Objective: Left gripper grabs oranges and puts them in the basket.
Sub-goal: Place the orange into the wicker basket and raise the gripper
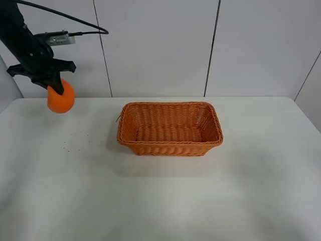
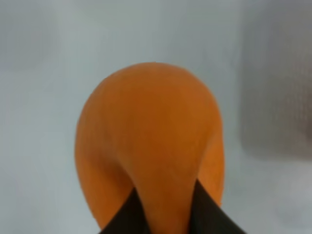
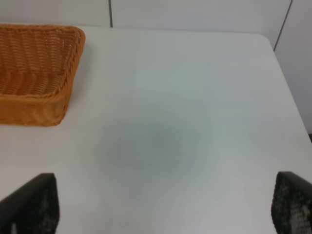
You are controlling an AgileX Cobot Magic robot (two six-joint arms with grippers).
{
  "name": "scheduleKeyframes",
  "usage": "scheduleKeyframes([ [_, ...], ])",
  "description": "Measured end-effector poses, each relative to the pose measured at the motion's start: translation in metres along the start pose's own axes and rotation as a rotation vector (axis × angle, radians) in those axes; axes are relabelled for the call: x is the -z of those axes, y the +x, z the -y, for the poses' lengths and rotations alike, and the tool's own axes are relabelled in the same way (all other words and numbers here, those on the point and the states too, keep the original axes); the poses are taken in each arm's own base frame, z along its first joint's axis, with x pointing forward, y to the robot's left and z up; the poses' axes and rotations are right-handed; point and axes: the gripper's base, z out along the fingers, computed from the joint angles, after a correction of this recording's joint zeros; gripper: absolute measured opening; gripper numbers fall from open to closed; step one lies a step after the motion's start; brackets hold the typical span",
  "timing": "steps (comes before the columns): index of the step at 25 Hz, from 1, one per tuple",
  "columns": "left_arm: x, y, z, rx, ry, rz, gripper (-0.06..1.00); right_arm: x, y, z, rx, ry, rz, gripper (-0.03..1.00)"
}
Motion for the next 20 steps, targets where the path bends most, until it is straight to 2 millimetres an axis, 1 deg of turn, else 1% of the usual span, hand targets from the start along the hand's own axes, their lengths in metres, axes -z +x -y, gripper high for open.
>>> scheduleKeyframes([
  [3, 0.013, -0.008, 0.032, -0.07, 0.02, 0.05, 0.19, 0.0, 0.0, 0.0, 0.0, 0.0, 0.0, 0.69],
  [5, 0.022, -0.013, 0.062, -0.123, 0.045, 0.088, 0.19, 0.0, 0.0, 0.0, 0.0, 0.0, 0.0, 0.69],
  [8, 0.023, -0.018, 0.105, -0.185, 0.08, 0.117, 0.19, 0.0, 0.0, 0.0, 0.0, 0.0, 0.0, 0.69],
  [11, 0.011, -0.021, 0.145, -0.25, 0.108, 0.118, 0.19, 0.0, 0.0, 0.0, 0.0, 0.0, 0.0, 0.69],
  [15, -0.016, -0.016, 0.197, -0.348, 0.136, 0.093, 0.19, 0.0, 0.0, 0.0, 0.0, 0.0, 0.0, 0.69],
  [17, -0.033, -0.01, 0.222, -0.394, 0.149, 0.084, 0.19, 0.0, 0.0, 0.0, 0.0, 0.0, 0.0, 0.69],
  [20, -0.062, -0.001, 0.251, -0.447, 0.163, 0.068, 0.19, 0.0, 0.0, 0.0, 0.0, 0.0, 0.0, 0.69],
])
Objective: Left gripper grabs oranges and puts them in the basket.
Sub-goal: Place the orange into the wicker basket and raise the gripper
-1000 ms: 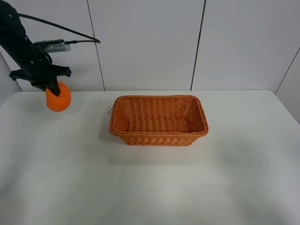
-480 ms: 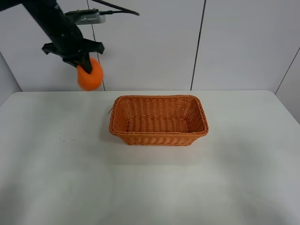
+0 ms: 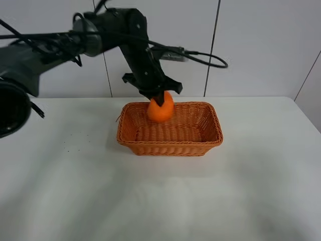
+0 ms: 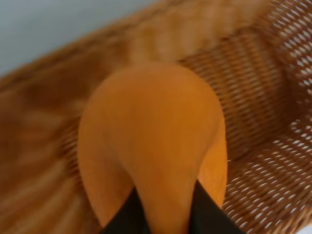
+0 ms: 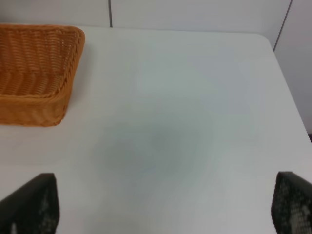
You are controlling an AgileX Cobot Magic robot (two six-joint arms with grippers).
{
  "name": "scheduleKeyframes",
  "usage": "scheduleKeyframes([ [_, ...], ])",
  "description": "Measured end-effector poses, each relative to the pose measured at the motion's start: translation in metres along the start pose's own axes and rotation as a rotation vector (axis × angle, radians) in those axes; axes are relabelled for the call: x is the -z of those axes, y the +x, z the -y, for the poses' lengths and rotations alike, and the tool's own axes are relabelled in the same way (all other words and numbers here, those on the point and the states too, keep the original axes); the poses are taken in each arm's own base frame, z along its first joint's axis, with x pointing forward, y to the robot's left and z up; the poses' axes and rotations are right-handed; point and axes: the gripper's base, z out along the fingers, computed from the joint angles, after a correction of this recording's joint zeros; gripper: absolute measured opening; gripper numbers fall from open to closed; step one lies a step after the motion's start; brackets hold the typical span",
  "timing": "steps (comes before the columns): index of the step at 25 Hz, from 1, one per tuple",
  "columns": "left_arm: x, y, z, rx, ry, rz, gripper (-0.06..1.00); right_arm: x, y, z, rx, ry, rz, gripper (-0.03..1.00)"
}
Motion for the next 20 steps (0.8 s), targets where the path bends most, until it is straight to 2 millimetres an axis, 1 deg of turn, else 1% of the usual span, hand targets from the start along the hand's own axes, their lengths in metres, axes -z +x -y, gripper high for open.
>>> scheduleKeyframes([
  [3, -0.031, 0.0, 0.014, -0.043, 0.01, -0.005, 0.19, 0.0, 0.0, 0.0, 0.0, 0.0, 0.0, 0.69],
  [4, -0.04, 0.001, 0.016, -0.046, 0.011, -0.01, 0.19, 0.0, 0.0, 0.0, 0.0, 0.0, 0.0, 0.69],
  [5, -0.047, 0.003, 0.016, -0.053, 0.011, -0.021, 0.21, 0.0, 0.0, 0.0, 0.0, 0.0, 0.0, 0.69],
  [7, -0.058, 0.005, 0.015, -0.056, 0.009, -0.046, 0.32, 0.0, 0.0, 0.0, 0.0, 0.0, 0.0, 0.69],
  [8, -0.062, 0.007, 0.015, -0.057, 0.009, -0.062, 0.43, 0.0, 0.0, 0.0, 0.0, 0.0, 0.0, 0.69],
  [10, -0.066, 0.01, 0.015, -0.058, 0.005, -0.086, 0.65, 0.0, 0.0, 0.0, 0.0, 0.0, 0.0, 0.69],
  [12, -0.068, 0.011, 0.014, -0.058, 0.004, -0.102, 0.79, 0.0, 0.0, 0.0, 0.0, 0.0, 0.0, 0.69],
  [14, -0.068, 0.011, 0.014, -0.058, 0.004, -0.103, 0.85, 0.0, 0.0, 0.0, 0.0, 0.0, 0.0, 0.69],
  [17, -0.067, 0.012, 0.014, -0.058, 0.004, -0.109, 0.88, 0.0, 0.0, 0.0, 0.0, 0.0, 0.0, 0.69],
  [20, -0.065, 0.014, 0.013, -0.055, 0.003, -0.138, 0.89, 0.0, 0.0, 0.0, 0.0, 0.0, 0.0, 0.69],
])
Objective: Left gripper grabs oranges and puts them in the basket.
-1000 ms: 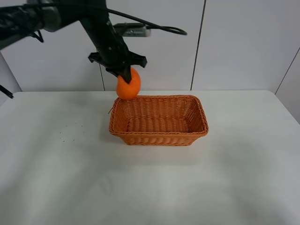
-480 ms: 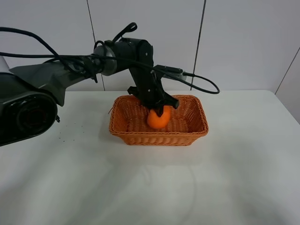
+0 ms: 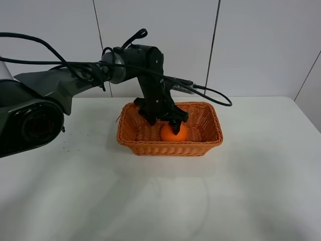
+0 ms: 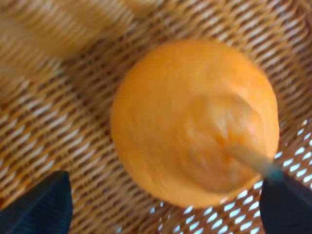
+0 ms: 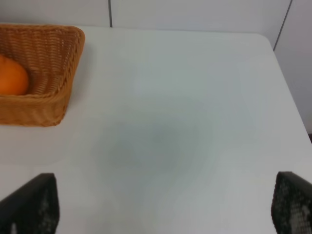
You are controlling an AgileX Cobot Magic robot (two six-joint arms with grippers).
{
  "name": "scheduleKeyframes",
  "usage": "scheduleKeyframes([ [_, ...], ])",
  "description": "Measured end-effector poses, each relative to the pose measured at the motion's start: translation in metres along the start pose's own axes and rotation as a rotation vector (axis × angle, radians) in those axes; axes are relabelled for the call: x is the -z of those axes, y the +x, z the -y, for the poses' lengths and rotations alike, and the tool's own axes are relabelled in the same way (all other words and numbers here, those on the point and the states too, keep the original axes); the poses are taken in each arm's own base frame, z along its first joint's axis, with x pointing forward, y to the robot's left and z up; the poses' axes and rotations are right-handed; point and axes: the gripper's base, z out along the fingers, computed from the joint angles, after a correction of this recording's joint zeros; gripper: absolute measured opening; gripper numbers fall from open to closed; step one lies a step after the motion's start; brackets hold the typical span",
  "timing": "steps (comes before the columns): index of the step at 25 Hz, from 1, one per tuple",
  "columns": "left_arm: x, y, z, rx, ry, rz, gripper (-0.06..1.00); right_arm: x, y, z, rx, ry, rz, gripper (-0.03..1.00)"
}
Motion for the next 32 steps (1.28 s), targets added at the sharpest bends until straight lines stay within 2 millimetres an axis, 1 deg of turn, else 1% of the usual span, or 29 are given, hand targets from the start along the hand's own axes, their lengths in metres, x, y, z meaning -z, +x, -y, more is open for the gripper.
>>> scheduleKeyframes([
  [2, 0.008, 0.001, -0.003, 0.006, -0.001, -0.01, 0.89, 0.0, 0.0, 0.0, 0.0, 0.0, 0.0, 0.69],
  [4, 0.02, 0.002, -0.005, 0.01, -0.002, -0.004, 0.89, 0.0, 0.0, 0.0, 0.0, 0.0, 0.0, 0.69],
  [7, 0.052, 0.002, -0.011, 0.022, -0.006, 0.042, 0.89, 0.0, 0.0, 0.0, 0.0, 0.0, 0.0, 0.69],
  [10, 0.092, 0.003, -0.019, 0.038, -0.012, 0.105, 0.89, 0.0, 0.0, 0.0, 0.0, 0.0, 0.0, 0.69],
  [12, 0.112, 0.004, -0.027, 0.052, -0.018, 0.143, 0.89, 0.0, 0.0, 0.0, 0.0, 0.0, 0.0, 0.69],
  [14, 0.122, 0.006, -0.035, 0.069, -0.024, 0.163, 0.89, 0.0, 0.0, 0.0, 0.0, 0.0, 0.0, 0.69],
  [17, 0.125, 0.008, -0.053, 0.107, -0.034, 0.162, 0.89, 0.0, 0.0, 0.0, 0.0, 0.0, 0.0, 0.69],
  [21, 0.128, 0.015, -0.097, 0.176, -0.061, 0.165, 0.89, 0.0, 0.0, 0.0, 0.0, 0.0, 0.0, 0.69],
  [24, 0.13, 0.025, -0.14, 0.251, -0.09, 0.167, 0.89, 0.0, 0.0, 0.0, 0.0, 0.0, 0.0, 0.69],
  [27, 0.133, 0.042, -0.189, 0.349, -0.122, 0.171, 0.89, 0.0, 0.0, 0.0, 0.0, 0.0, 0.0, 0.69],
  [30, 0.139, 0.063, -0.232, 0.442, -0.152, 0.174, 0.89, 0.0, 0.0, 0.0, 0.0, 0.0, 0.0, 0.69],
  [32, 0.143, 0.075, -0.254, 0.495, -0.168, 0.175, 0.89, 0.0, 0.0, 0.0, 0.0, 0.0, 0.0, 0.69],
])
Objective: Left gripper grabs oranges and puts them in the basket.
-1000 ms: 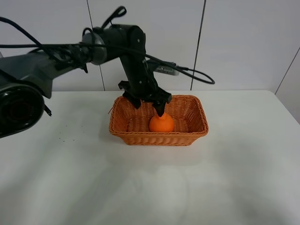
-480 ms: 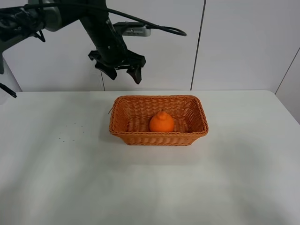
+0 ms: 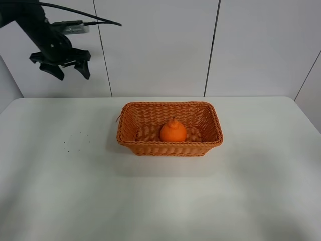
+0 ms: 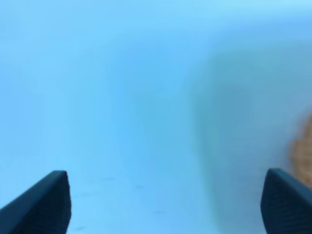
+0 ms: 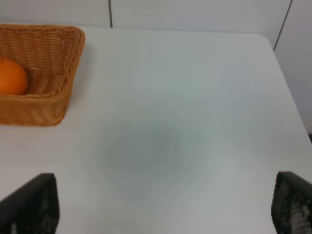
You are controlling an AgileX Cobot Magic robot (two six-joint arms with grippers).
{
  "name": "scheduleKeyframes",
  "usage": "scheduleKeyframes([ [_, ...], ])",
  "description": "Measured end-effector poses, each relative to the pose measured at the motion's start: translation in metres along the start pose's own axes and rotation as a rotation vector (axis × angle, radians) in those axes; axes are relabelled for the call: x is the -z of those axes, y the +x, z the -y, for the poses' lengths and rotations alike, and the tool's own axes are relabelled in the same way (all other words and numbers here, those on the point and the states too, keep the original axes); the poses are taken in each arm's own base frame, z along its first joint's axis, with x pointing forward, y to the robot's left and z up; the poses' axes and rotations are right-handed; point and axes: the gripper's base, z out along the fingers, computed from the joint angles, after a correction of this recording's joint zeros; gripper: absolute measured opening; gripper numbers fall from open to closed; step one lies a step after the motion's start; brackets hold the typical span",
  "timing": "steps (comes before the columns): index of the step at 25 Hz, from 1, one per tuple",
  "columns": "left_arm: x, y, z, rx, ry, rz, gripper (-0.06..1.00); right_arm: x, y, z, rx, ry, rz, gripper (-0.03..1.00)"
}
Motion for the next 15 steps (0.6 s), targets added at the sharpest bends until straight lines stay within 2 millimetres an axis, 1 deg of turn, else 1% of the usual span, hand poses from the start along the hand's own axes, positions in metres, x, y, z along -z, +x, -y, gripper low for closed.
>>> scheduleKeyframes([
  [2, 0.001, 0.001, -0.02, 0.039, -0.014, 0.0, 0.89, 0.0, 0.0, 0.0, 0.0, 0.0, 0.0, 0.69],
  [3, 0.001, 0.001, -0.024, 0.048, -0.015, 0.0, 0.89, 0.0, 0.0, 0.0, 0.0, 0.0, 0.0, 0.69],
  [5, 0.001, 0.002, -0.026, 0.056, -0.01, -0.003, 0.88, 0.0, 0.0, 0.0, 0.0, 0.0, 0.0, 0.69],
  [8, 0.003, 0.007, -0.023, 0.058, 0.003, -0.019, 0.88, 0.0, 0.0, 0.0, 0.0, 0.0, 0.0, 0.69],
  [11, 0.015, 0.018, -0.021, 0.059, 0.008, -0.058, 0.88, 0.0, 0.0, 0.0, 0.0, 0.0, 0.0, 0.69],
  [15, 0.048, 0.035, -0.017, 0.058, 0.009, -0.045, 0.88, 0.0, 0.0, 0.0, 0.0, 0.0, 0.0, 0.69],
])
